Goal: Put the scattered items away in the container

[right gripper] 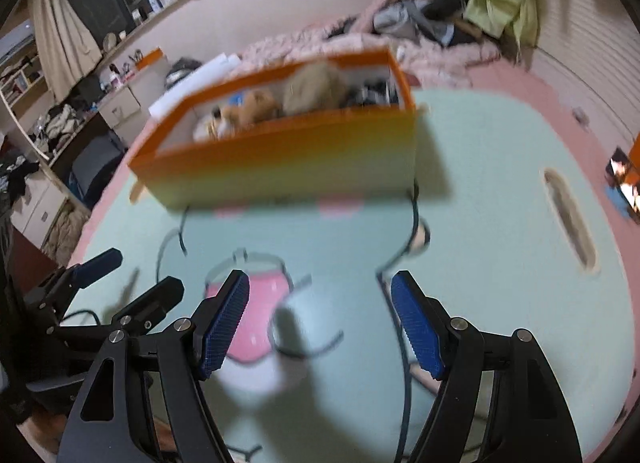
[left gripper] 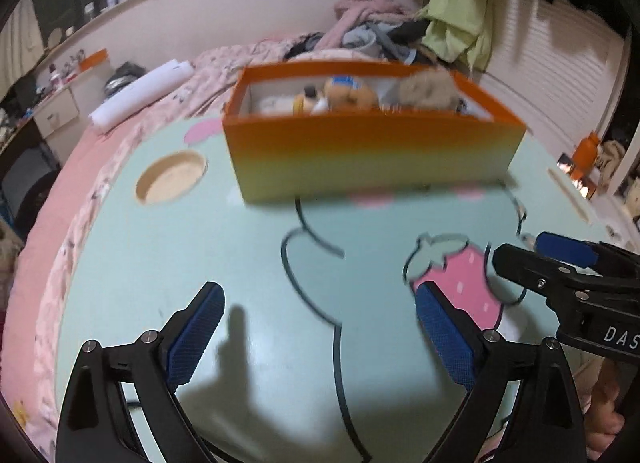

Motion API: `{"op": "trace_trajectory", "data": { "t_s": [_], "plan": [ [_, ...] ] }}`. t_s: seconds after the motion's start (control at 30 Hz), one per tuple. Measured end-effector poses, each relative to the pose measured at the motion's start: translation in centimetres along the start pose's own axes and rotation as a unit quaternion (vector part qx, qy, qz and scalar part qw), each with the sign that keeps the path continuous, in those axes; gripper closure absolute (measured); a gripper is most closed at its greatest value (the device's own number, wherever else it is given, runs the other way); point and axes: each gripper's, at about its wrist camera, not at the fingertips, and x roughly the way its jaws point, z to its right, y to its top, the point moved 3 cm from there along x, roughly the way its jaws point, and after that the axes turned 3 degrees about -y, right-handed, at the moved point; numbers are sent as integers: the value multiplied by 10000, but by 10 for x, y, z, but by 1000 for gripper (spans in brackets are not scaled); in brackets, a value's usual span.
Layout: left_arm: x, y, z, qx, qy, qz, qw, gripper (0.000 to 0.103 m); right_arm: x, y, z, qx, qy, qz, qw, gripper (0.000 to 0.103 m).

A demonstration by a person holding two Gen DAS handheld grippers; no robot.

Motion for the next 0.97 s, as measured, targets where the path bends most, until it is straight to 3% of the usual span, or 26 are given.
{"op": "trace_trajectory", "data": {
  "t_s": [0.1, 0.2, 0.23, 0.27, 0.97],
  "plan": [
    [3, -6, 2, 72, 258, 127, 9996, 0, -3, -10, -5, -167, -353, 261, 9989, 27],
    [2, -9, 0, 6, 114, 215, 9997, 0, -2, -12, -4, -116, -346, 391, 9986, 12],
    [3, -9, 0, 6, 84, 238, 9997, 0, 0, -12, -4, -106, -328, 442, 9984, 2],
    [3, -10, 0, 39, 83, 259, 9996, 0, 2, -12, -2, -85, -338, 497, 9982, 0],
    [4, -10, 6, 211, -66, 325, 9992, 0, 8, -16, -2, -179, -542, 673, 9961, 0]
  ]
}}
